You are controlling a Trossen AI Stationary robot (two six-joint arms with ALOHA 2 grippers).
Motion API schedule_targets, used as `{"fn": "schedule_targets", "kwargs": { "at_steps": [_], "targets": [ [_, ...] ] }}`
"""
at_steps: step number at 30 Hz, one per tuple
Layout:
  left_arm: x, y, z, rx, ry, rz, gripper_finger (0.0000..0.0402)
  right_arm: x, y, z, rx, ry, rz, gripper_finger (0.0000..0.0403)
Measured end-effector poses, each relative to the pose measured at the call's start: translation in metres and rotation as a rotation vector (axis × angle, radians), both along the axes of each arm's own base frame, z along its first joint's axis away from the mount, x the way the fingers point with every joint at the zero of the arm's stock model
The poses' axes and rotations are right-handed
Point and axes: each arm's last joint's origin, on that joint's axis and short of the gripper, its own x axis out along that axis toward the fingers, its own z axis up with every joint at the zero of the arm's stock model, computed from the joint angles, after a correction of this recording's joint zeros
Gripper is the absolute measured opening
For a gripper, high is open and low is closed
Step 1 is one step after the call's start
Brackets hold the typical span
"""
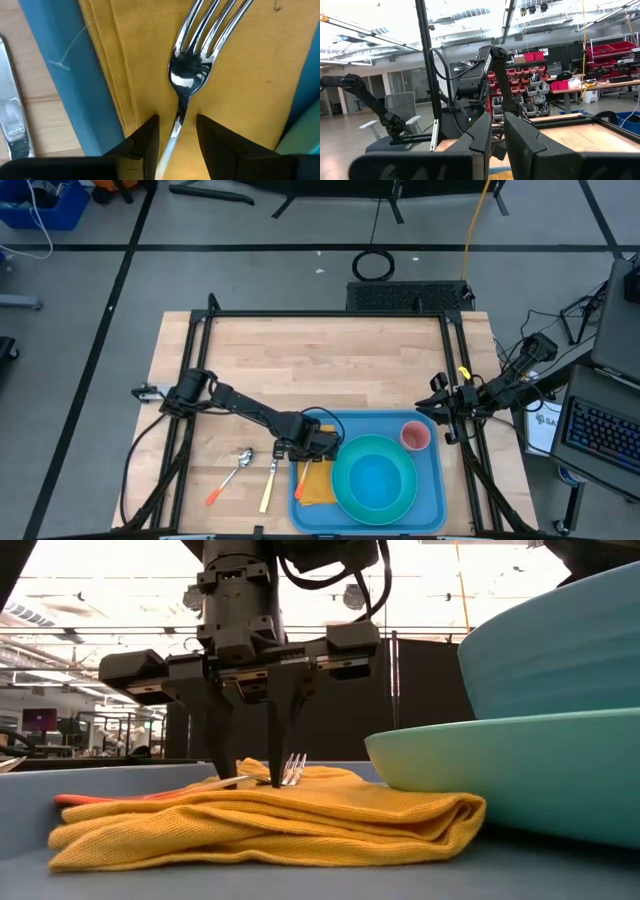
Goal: Set up tray
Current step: Put the orange fork on top of the yellow table napkin
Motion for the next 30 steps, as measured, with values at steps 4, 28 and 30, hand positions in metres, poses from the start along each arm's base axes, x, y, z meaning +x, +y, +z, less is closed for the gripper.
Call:
{"fn": "schedule_targets", "kwargs": {
  "at_steps": [4, 28, 30],
  "targets": [
    [-0.0003, 0.0001, -0.0001, 0.003, 0.005, 0.014, 0.0136, 0.0, 0.0, 0.0002, 0.0, -0.001, 0.0, 0.0043],
    [-0.0017, 0.001, -0.0012, 0.015, 0.035, 0.105, 0.0035, 0.0, 0.0, 0.0001, 0.0, -0.001, 0.0, 0.0043],
    [-0.0017, 0.001, -0.0012, 0.015, 0.035, 0.105, 0.0035, 0.0, 0.0, 0.0, 0.0, -0.001, 0.0, 0.0043]
  ]
}}
